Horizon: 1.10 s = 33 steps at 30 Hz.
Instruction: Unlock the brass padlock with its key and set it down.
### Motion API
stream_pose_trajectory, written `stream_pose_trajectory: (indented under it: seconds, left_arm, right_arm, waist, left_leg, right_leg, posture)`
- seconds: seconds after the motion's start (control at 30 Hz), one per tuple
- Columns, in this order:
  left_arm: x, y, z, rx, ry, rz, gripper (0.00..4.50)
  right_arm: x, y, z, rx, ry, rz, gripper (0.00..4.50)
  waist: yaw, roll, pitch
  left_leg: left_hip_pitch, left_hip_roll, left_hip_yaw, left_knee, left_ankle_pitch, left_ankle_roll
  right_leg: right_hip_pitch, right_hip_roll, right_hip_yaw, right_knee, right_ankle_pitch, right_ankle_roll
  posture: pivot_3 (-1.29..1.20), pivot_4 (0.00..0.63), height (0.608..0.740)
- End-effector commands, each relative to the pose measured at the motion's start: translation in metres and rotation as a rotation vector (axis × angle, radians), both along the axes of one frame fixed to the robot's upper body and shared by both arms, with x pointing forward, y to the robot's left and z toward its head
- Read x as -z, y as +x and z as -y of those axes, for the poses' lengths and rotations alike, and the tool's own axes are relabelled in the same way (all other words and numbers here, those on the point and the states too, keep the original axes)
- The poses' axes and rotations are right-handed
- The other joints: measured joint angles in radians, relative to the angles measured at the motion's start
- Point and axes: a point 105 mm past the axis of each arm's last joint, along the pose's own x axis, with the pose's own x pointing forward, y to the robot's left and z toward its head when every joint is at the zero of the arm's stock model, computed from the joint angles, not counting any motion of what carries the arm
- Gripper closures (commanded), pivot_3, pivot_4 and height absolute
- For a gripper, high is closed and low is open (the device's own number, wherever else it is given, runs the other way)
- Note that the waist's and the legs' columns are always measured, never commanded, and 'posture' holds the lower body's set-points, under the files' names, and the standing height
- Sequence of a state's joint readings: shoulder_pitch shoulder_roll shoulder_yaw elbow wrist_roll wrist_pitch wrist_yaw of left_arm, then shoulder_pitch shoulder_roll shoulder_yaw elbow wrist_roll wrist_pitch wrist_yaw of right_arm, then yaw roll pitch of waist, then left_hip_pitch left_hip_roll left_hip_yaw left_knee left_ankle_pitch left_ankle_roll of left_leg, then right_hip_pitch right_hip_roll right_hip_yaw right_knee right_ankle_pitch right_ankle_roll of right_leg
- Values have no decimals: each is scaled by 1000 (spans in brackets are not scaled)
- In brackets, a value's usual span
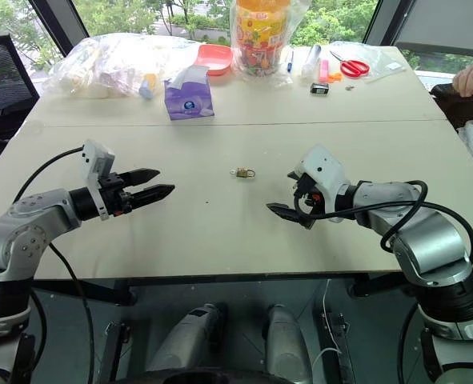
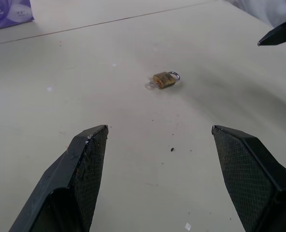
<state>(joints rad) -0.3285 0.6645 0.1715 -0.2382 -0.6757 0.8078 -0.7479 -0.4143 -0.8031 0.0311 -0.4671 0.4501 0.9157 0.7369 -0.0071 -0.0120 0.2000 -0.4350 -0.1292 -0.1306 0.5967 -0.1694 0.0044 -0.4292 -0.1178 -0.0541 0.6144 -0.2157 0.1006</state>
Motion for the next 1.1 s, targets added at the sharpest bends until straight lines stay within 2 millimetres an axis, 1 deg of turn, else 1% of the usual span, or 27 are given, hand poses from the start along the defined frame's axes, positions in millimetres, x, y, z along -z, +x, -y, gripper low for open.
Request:
stream_pose_trajectory:
  seconds: [0.03, 0.43, 0.5, 0.53, 0.6, 0.67, 0.77, 0.83, 0.93, 1.0, 1.1]
  left_arm:
    - [-15, -1, 1, -1, -12, 64, 924]
    - [-16, 4, 0, -30, 6, 83, 924]
    - [-18, 7, -3, -28, 28, 96, 924]
    - [-19, 8, -3, -11, 53, 95, 924]
    - [-24, 5, 1, 71, 86, 98, 924]
    - [-29, 2, 3, 140, 109, 97, 924]
    - [-35, -3, 0, 217, 147, 92, 924]
    - [-36, -3, -4, 235, 171, 92, 924]
    - [-36, 1, -9, 214, 187, 108, 924]
    - [-36, 2, -9, 199, 182, 114, 924]
    - [-29, -2, -5, 192, 162, 111, 924]
  right_arm:
    - [-12, 3, -4, -13, 4, 60, 0]
    - [-13, 9, -8, -22, 4, 71, 0]
    - [-18, 19, -16, 1, 50, 55, 0]
    - [-21, 26, -23, -1, 56, 52, 0]
    - [-23, 40, -38, -27, 47, 50, 0]
    - [-21, 53, -48, -54, 33, 36, 0]
    - [-13, 71, -58, -95, 1, 6, 0]
    - [-6, 83, -63, -114, -32, -3, 0]
    - [5, 99, -72, -138, -59, -26, 0]
    - [12, 106, -77, -153, -76, -38, 0]
    - [22, 117, -81, -157, -101, -58, 0]
  waist:
    - [0, 0, 0]
    - [0, 0, 0]
    - [-5, 0, 0]
    - [-7, 0, 0]
    - [-8, 0, 0]
    - [-7, 0, 0]
    - [-6, 0, 0]
    - [-7, 0, 0]
    - [-9, 0, 0]
    - [-12, 0, 0]
    - [-15, 0, 0]
  left_leg:
    - [0, 0, 0, 0, 0, 0]
    - [0, 0, 0, 1, 0, 0]
    - [0, 0, 0, 1, 0, 0]
    - [0, 0, 0, 1, 0, 0]
    - [1, 1, 1, 2, 1, -1]
    - [1, 2, 1, 2, 1, -1]
    - [2, 2, 1, 1, 2, 0]
    - [2, 1, 1, 1, 2, 1]
    - [2, 1, 2, 1, 3, 1]
    - [2, 1, 2, 1, 3, 0]
    - [2, 1, 2, 1, 4, -1]
  right_leg:
    - [0, 0, 0, 0, 0, 0]
    - [0, 0, 0, 0, 2, -2]
    - [0, 0, 0, 1, 2, -2]
    - [0, 1, 0, 1, 2, -3]
    - [0, 2, 0, 2, 3, -5]
    - [0, 2, 0, 3, 3, -5]
    - [0, 3, 0, 3, 4, -5]
    - [0, 4, 0, 2, 4, -5]
    - [0, 5, 0, 2, 4, -4]
    - [0, 5, 0, 3, 4, -4]
    - [-1, 6, 0, 5, 4, -4]
  posture:
    - [0, 150, 740]
    - [0, 150, 740]
    - [0, 150, 740]
    - [0, 150, 740]
    - [0, 150, 740]
    - [0, 150, 740]
    - [0, 150, 740]
    - [0, 150, 740]
    - [0, 150, 740]
    - [0, 150, 740]
    - [0, 150, 740]
